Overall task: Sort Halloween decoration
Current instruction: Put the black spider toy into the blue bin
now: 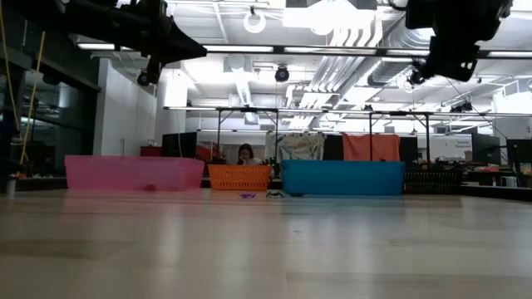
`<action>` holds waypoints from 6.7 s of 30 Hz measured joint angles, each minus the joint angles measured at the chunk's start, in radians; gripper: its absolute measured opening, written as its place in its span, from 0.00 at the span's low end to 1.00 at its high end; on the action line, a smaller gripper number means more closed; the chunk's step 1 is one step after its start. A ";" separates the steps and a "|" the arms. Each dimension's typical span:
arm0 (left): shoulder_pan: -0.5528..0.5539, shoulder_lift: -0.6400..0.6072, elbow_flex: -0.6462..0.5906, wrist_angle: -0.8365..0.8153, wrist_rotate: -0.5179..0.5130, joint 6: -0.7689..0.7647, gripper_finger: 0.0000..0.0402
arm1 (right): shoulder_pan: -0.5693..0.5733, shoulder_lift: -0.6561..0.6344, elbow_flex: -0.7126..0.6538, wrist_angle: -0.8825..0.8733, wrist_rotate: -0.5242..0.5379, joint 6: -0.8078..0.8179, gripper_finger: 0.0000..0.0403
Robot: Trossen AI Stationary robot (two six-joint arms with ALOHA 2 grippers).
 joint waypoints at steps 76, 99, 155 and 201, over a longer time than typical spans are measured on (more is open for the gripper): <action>-0.002 0.000 0.000 0.080 0.030 -0.024 0.00 | -0.837 1.195 0.744 -0.036 -0.032 -0.039 0.28; -0.002 0.000 0.000 0.065 0.023 -0.025 0.00 | -0.811 0.748 0.740 -0.134 -0.108 -0.471 0.56; -0.074 0.000 0.007 0.057 0.115 0.121 0.00 | -0.386 0.068 -0.118 0.927 -0.150 -0.475 0.00; -1.202 0.401 0.065 -0.942 -0.064 -0.652 0.49 | -0.386 0.069 -0.117 0.728 -0.082 -0.462 0.00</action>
